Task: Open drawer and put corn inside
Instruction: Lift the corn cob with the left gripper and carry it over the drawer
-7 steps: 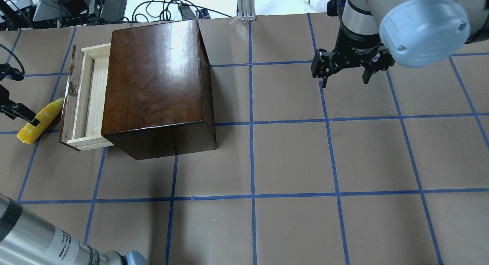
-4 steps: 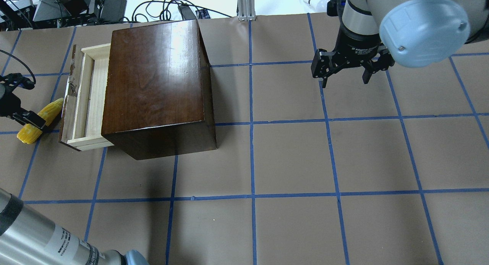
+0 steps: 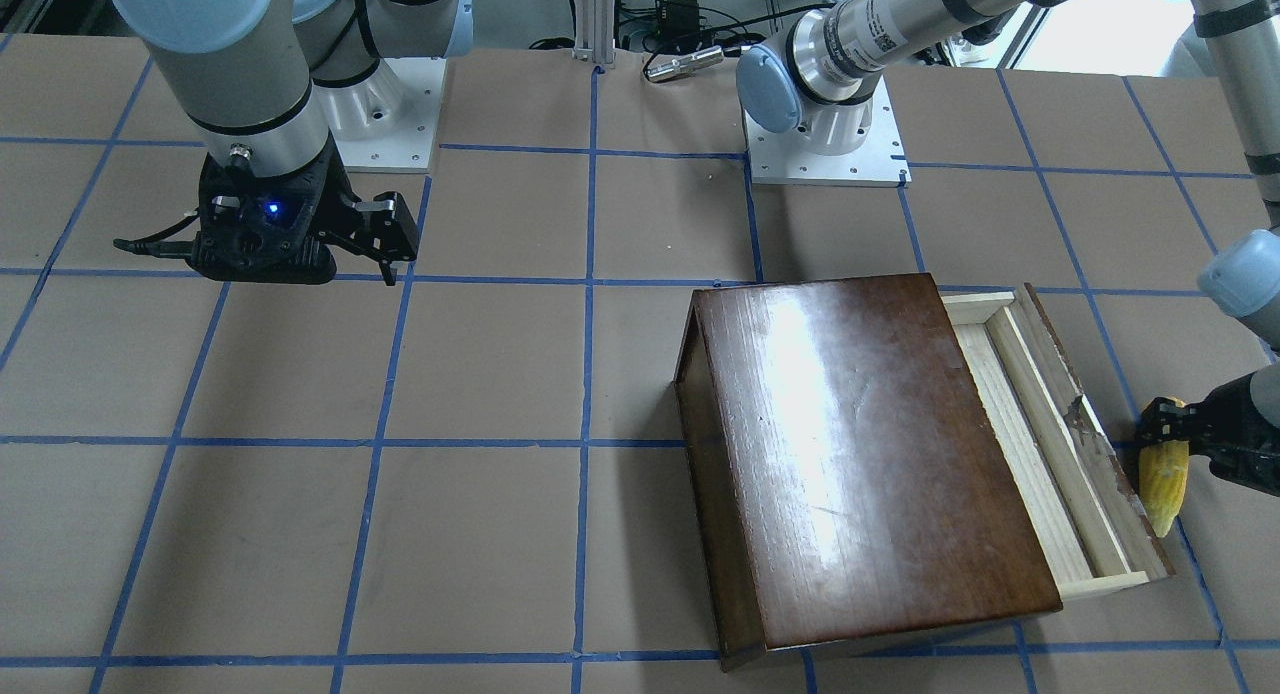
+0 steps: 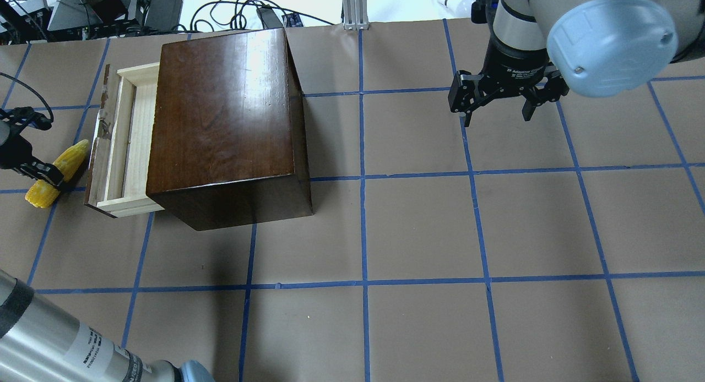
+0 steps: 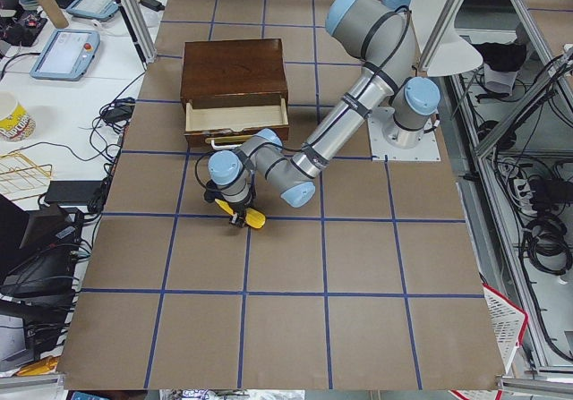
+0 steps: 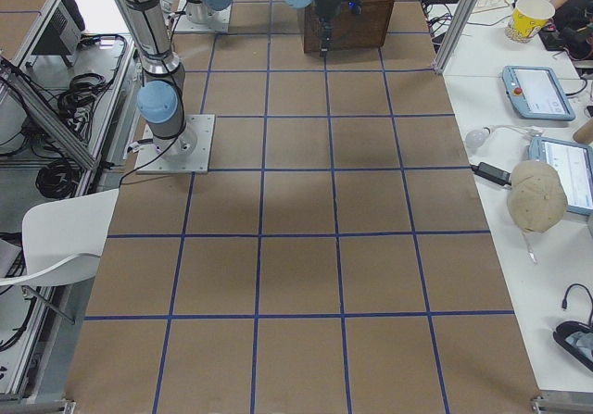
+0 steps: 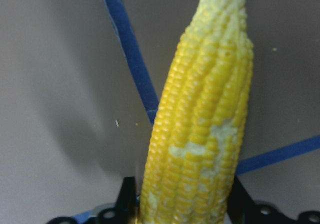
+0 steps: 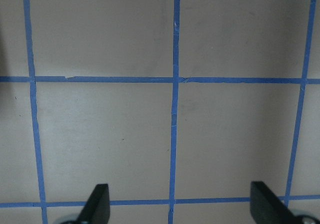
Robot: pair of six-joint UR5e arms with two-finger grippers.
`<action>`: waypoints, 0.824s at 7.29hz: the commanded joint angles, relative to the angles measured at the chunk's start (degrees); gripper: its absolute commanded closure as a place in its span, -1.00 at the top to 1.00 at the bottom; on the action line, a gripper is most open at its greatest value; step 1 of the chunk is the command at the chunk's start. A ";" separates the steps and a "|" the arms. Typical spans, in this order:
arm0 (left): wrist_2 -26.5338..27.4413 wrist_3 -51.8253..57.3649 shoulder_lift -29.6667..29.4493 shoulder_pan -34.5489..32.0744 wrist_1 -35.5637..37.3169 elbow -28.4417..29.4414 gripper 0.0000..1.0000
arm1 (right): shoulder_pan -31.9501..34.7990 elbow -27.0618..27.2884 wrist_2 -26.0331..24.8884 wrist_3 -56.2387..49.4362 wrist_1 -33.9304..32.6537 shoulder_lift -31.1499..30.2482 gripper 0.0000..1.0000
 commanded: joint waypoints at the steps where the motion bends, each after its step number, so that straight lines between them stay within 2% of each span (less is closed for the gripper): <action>1: 0.00 0.02 0.09 0.00 0.00 0.04 -1.00 | 0.00 0.00 0.00 0.00 0.00 0.00 1.00; 6: 0.00 0.63 2.28 -0.70 -0.09 1.17 -1.00 | 0.00 0.00 0.00 0.00 0.00 0.00 1.00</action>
